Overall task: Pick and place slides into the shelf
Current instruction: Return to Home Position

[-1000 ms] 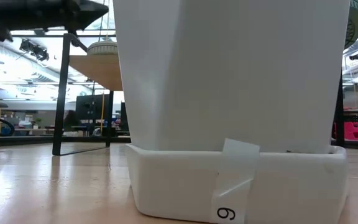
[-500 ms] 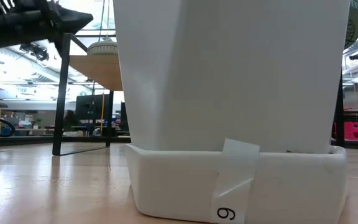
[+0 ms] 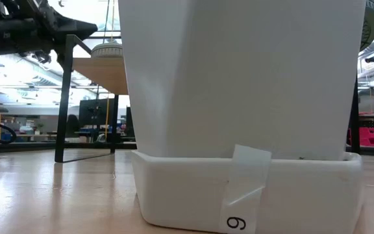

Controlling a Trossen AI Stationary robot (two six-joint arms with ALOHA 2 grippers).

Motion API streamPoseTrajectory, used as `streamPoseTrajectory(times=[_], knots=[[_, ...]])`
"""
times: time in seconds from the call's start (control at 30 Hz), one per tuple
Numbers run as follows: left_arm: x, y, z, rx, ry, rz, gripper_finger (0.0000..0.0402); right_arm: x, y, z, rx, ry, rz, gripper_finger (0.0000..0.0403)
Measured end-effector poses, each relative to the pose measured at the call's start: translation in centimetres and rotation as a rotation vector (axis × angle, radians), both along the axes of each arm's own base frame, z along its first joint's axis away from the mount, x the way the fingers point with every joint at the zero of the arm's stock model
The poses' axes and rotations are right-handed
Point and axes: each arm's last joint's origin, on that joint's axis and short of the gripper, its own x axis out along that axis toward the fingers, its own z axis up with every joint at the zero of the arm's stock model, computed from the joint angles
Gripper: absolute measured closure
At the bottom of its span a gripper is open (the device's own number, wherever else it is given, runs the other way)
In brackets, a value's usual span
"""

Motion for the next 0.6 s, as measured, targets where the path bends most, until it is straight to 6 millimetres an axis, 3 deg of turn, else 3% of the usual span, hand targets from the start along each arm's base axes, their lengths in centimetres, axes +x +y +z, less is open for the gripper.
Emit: streamPoseTrajectory(times=[0.17, 0.6], knots=[[0.1, -0.2, -0.6, -0.030, 0.059, -0.026, 0.0396, -0.2, 0.8, 0.2, 0.024, -0.011, -0.003, 0.0375], [0.4, -0.5, -2.7, -0.020, 0.280, -0.069, 0.0385, -3.3, 1.1, 2.1, 0.048, -0.066, -0.103, 0.0380]])
